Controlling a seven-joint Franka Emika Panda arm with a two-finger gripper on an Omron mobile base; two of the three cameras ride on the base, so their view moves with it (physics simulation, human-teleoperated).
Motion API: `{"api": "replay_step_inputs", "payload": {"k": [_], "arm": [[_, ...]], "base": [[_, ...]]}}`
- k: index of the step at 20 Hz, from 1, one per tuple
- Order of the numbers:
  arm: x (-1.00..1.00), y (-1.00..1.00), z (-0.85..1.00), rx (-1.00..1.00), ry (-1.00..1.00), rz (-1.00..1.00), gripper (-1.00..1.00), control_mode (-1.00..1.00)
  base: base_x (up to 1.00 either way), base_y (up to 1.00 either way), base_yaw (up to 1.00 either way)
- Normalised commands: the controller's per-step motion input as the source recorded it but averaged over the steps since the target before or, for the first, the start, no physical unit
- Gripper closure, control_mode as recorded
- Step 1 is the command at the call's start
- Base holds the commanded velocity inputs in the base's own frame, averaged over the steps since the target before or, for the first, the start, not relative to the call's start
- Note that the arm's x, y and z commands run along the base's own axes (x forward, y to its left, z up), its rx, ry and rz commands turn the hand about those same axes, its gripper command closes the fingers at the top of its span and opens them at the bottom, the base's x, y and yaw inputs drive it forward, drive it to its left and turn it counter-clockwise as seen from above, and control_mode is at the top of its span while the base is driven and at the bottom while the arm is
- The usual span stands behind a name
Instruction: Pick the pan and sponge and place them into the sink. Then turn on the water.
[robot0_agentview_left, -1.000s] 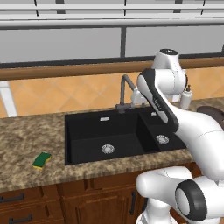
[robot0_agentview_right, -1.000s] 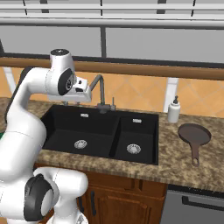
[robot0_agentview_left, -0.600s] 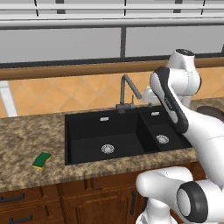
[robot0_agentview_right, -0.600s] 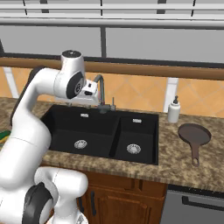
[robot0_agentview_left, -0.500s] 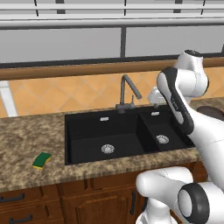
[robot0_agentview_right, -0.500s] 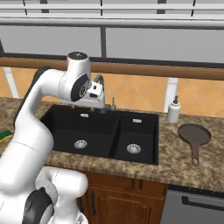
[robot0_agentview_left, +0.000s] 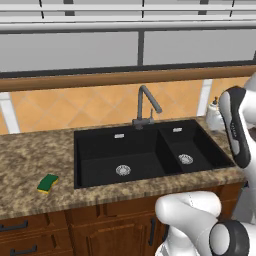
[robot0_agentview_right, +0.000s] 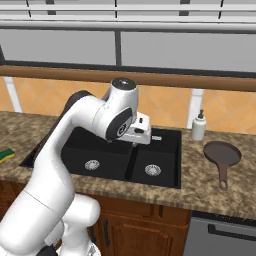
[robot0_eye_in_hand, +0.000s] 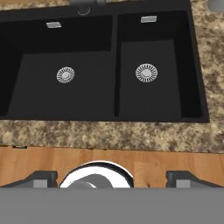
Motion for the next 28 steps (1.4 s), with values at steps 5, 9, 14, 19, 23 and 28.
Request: {"api": "replay_step_inputs", "payload": {"k": [5, 9, 14, 19, 23, 28], "arm": [[-0.21, -1.0, -0.12, 0.01, 0.0, -0.03, -1.0, -1.0], [0.0, -0.96, -0.12, 0.05, 0.0, 0.0, -1.0, -1.0], [0.01, -0.9, -0.17, 0.04, 0.03, 0.0, -1.0, -1.0], [0.17, -0.77, -0.26, 0.0, 0.07, 0.0, -1.0, -1.0], [0.34, -0.61, -0.32, 0.0, 0.07, 0.0, -1.0, -1.0], [0.42, -0.49, -0.29, 0.0, 0.04, 0.0, -1.0, -1.0]], "base": [[0.0, 0.0, 0.0], [0.0, 0.0, 0.0], [0.0, 0.0, 0.0], [0.0, 0.0, 0.0], [0.0, 0.0, 0.0], [0.0, 0.0, 0.0]]}}
